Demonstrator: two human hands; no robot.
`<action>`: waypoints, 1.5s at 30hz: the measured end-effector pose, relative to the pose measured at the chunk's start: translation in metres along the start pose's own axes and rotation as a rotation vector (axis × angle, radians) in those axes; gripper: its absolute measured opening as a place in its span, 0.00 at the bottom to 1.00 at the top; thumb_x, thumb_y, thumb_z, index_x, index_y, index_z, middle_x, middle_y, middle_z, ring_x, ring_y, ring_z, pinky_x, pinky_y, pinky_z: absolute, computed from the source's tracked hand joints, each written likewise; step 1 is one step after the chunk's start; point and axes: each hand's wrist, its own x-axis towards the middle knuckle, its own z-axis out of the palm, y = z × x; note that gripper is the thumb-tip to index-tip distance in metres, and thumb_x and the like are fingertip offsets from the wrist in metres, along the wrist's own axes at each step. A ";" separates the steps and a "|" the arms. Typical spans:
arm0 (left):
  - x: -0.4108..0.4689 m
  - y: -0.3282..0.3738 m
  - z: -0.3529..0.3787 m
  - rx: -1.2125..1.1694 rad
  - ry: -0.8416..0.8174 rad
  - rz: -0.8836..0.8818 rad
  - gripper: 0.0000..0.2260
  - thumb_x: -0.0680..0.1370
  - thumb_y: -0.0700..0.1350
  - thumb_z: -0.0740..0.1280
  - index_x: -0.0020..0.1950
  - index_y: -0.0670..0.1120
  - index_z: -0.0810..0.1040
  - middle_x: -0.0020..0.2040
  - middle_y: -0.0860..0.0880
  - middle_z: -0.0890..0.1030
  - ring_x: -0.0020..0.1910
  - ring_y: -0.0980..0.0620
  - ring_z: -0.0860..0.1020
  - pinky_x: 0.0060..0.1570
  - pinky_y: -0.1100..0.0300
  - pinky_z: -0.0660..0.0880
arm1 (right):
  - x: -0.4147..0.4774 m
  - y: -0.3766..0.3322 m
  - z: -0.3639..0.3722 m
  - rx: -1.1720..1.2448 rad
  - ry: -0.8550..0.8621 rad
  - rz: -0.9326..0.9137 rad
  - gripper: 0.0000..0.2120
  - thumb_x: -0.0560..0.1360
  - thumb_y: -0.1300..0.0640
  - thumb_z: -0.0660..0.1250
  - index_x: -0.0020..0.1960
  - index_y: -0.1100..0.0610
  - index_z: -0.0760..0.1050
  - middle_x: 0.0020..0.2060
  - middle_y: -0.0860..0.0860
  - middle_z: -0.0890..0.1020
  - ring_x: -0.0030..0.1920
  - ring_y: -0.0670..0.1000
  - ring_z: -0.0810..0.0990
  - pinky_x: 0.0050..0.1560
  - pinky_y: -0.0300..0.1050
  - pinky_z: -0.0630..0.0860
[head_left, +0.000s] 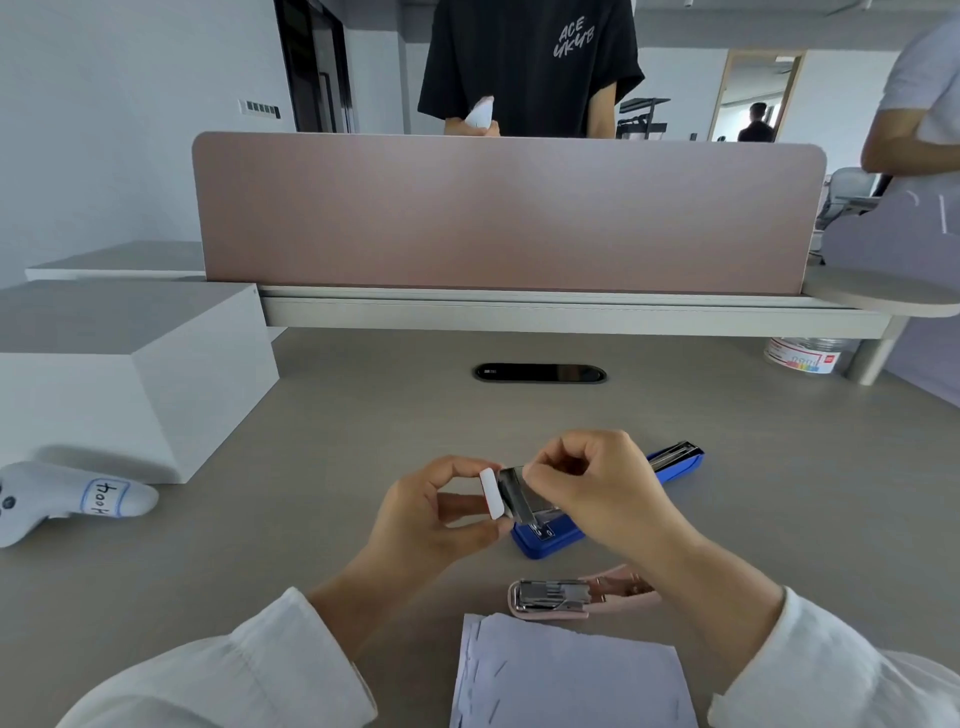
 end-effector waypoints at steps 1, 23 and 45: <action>0.000 0.000 0.000 -0.006 0.004 -0.004 0.17 0.64 0.32 0.75 0.46 0.49 0.80 0.43 0.55 0.86 0.44 0.52 0.84 0.47 0.55 0.80 | 0.000 0.000 0.000 -0.021 -0.012 -0.009 0.06 0.70 0.57 0.70 0.34 0.55 0.79 0.26 0.45 0.77 0.23 0.38 0.71 0.26 0.28 0.69; 0.006 -0.006 -0.006 -0.159 0.125 -0.072 0.13 0.68 0.31 0.71 0.44 0.48 0.80 0.39 0.59 0.85 0.38 0.58 0.83 0.39 0.69 0.78 | 0.013 0.007 -0.027 0.174 0.007 0.067 0.03 0.71 0.60 0.70 0.45 0.54 0.79 0.41 0.51 0.84 0.36 0.48 0.83 0.36 0.35 0.79; 0.015 -0.014 -0.020 -0.346 0.257 -0.155 0.10 0.70 0.33 0.69 0.43 0.47 0.81 0.44 0.49 0.84 0.53 0.45 0.79 0.61 0.52 0.72 | 0.030 0.066 -0.041 0.075 -0.222 -0.063 0.16 0.71 0.70 0.66 0.50 0.50 0.78 0.43 0.48 0.82 0.43 0.42 0.83 0.52 0.36 0.78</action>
